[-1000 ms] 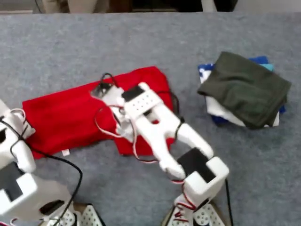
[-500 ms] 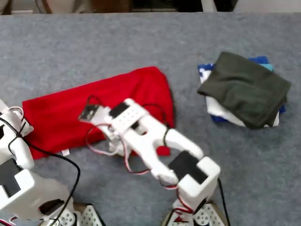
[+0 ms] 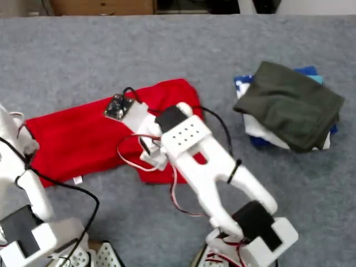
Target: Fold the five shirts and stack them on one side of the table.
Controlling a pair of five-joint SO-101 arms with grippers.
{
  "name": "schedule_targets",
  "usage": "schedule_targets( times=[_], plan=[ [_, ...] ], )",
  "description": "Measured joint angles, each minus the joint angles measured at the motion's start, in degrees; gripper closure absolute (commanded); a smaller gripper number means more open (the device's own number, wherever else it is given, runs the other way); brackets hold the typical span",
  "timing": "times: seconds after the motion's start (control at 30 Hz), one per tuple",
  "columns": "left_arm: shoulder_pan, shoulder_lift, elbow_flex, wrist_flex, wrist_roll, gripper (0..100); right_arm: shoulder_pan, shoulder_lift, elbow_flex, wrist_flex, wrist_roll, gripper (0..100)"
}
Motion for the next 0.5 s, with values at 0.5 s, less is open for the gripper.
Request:
schedule_targets(
  times=[0.5],
  plan=[
    [0.3, -1.0, 13.9, -1.3, 1.4, 84, -0.1, -0.1, 3.3, 0.5, 0.2, 99.7]
  ],
)
